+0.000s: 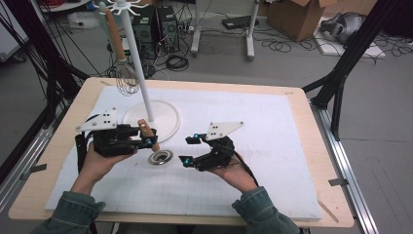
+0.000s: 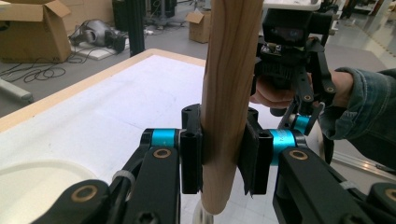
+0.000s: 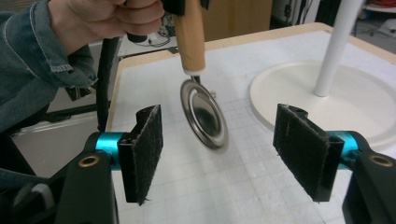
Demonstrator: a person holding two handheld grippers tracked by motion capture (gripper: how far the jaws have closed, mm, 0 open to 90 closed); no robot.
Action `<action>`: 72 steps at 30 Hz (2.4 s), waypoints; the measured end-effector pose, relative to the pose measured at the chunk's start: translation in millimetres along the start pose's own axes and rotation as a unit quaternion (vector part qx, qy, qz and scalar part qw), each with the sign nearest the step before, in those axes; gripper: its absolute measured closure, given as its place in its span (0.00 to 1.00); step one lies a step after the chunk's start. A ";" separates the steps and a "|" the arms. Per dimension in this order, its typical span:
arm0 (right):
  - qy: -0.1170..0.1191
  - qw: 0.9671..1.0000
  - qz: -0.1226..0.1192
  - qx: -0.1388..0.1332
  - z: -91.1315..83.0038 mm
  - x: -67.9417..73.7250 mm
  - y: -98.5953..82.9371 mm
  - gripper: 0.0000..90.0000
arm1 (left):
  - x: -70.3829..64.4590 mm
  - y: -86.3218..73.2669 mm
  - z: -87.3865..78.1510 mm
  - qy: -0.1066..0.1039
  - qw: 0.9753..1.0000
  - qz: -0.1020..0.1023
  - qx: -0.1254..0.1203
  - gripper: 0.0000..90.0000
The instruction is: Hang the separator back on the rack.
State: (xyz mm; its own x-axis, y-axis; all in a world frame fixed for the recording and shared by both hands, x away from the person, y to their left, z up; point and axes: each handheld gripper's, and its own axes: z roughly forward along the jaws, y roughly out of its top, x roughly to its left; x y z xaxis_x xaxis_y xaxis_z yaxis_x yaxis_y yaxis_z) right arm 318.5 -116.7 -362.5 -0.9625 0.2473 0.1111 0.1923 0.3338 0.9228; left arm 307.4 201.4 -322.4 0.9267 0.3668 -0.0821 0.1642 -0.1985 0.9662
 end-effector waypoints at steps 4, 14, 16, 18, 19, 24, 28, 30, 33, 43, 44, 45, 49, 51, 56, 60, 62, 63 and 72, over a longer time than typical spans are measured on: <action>-0.008 1.000 0.002 -0.003 -10.1 -0.9 -3.7 0.35 | 2.4 4.3 -1.3 -0.001 1.000 0.001 0.000 0.81; -0.032 0.999 0.013 -0.014 -35.3 -3.2 -12.3 0.33 | 6.7 17.5 -2.9 -0.010 1.000 0.004 0.003 0.81; -0.037 0.999 0.011 -0.017 -40.5 -4.3 -14.0 0.32 | 7.4 20.5 -3.4 -0.010 1.000 0.005 0.004 0.81; -0.041 0.999 0.012 -0.016 -44.3 -5.3 -15.5 0.32 | 7.8 24.2 -3.9 -0.011 1.000 0.006 0.003 0.81; -0.042 0.999 0.014 -0.017 -46.3 -5.5 -16.3 0.32 | 8.0 26.1 -4.2 -0.011 1.000 0.008 0.005 0.81; -0.057 0.998 0.017 -0.023 -57.4 -6.4 -21.4 0.30 | 9.0 33.2 -6.1 -0.018 1.000 0.012 0.010 0.81; -0.064 0.997 0.019 -0.031 -65.1 -4.2 -25.2 0.30 | 9.7 36.2 -8.1 -0.020 1.000 0.009 0.014 0.80; -0.066 0.997 0.020 -0.032 -69.2 -2.4 -27.4 0.30 | 10.3 38.1 -10.1 -0.019 1.000 0.009 0.014 0.80; -0.063 0.997 0.020 -0.029 -73.5 -2.3 -28.2 0.30 | 11.1 41.0 -13.5 -0.022 1.000 0.007 0.011 0.81; -0.073 0.997 0.025 -0.029 -80.9 -4.4 -31.6 0.29 | 16.5 52.8 -24.6 -0.024 1.000 0.008 0.014 0.81; -0.073 0.997 0.024 -0.028 -81.0 -4.5 -31.8 0.29 | 17.0 54.2 -25.5 -0.024 1.000 0.009 0.015 0.81; -0.075 0.997 0.022 -0.027 -81.0 -4.7 -31.9 0.29 | 17.8 56.1 -26.6 -0.024 1.000 0.009 0.016 0.81; -0.075 0.997 0.023 -0.025 -83.6 -4.5 -32.8 0.28 | 20.2 61.9 -29.5 -0.024 1.000 0.007 0.014 0.80; -0.077 0.996 0.025 -0.027 -86.0 -4.5 -33.6 0.28 | 21.8 65.2 -31.0 -0.022 1.000 0.009 0.014 0.80; -0.081 0.996 0.028 -0.022 -91.2 -4.5 -36.6 0.28 | 27.6 74.2 -33.7 -0.022 1.000 0.009 0.013 0.81; -0.086 0.996 0.028 -0.024 -96.3 -5.7 -38.7 0.28 | 31.6 81.5 -34.5 -0.020 1.000 0.010 0.015 0.81; -0.087 0.995 0.031 -0.027 -99.0 -6.3 -39.5 0.28 | 34.0 85.4 -35.0 -0.019 1.000 0.010 0.014 0.81; -0.089 0.995 0.030 -0.029 -100.1 -6.9 -39.8 0.28 | 35.3 87.9 -35.4 -0.018 1.000 0.010 0.015 0.81; -0.091 0.995 0.028 -0.033 -106.3 -8.6 -40.3 0.28 | 42.4 104.4 -34.8 -0.015 1.000 0.010 0.017 0.81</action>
State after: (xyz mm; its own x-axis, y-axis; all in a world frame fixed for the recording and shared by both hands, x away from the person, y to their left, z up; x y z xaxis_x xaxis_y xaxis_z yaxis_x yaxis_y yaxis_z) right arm 298.7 -229.0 -361.5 -0.8986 0.4274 0.0997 0.2262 0.2563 0.9398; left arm 352.0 227.8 -216.5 0.9399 0.3343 -0.0701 0.1557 -0.2364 0.9591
